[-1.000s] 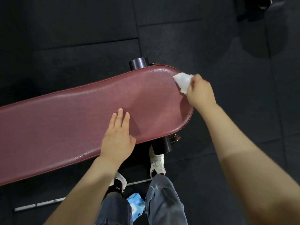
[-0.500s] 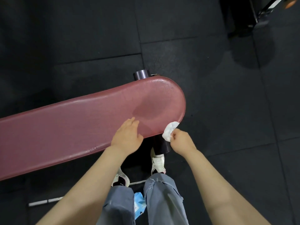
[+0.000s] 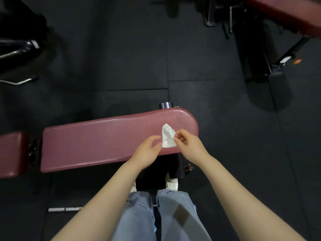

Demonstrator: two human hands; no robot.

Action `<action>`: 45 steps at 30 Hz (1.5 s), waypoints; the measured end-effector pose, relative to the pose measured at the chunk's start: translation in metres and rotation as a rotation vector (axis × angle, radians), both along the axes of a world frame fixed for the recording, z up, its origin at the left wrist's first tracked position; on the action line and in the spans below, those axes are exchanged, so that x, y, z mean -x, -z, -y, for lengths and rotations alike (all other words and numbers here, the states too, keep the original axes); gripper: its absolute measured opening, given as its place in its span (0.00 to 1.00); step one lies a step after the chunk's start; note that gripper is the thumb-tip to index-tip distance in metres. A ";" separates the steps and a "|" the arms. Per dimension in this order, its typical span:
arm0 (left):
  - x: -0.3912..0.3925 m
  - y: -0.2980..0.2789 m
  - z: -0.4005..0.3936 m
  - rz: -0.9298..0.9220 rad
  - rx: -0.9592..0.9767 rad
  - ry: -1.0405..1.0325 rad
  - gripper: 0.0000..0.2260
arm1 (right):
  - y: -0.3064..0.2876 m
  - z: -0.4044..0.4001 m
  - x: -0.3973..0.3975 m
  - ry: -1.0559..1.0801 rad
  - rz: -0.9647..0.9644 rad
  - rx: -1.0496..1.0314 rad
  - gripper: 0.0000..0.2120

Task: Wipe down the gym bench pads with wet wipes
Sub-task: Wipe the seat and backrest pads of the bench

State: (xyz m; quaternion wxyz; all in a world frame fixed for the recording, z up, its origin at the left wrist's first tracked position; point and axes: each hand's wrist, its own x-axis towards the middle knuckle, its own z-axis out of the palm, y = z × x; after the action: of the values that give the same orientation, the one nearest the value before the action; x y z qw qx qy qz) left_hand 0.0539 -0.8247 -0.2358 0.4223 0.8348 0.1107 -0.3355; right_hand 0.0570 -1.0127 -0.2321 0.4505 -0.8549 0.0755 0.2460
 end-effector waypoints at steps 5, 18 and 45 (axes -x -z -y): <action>0.020 -0.049 -0.016 0.096 0.178 -0.244 0.20 | -0.049 -0.028 0.006 -0.085 0.094 -0.081 0.09; 0.084 -0.116 -0.136 -0.214 0.587 -0.743 0.13 | -0.119 -0.153 0.032 -0.087 0.099 -0.243 0.04; 0.074 -0.122 -0.421 0.059 0.292 -0.680 0.23 | -0.111 -0.448 0.044 -0.165 0.154 -0.189 0.17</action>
State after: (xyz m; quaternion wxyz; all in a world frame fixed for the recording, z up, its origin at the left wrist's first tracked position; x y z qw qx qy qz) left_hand -0.0205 -0.4037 -0.1140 0.6272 0.6907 0.3204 -0.1640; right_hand 0.0133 -0.5644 -0.1207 0.5115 -0.8284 -0.0535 0.2218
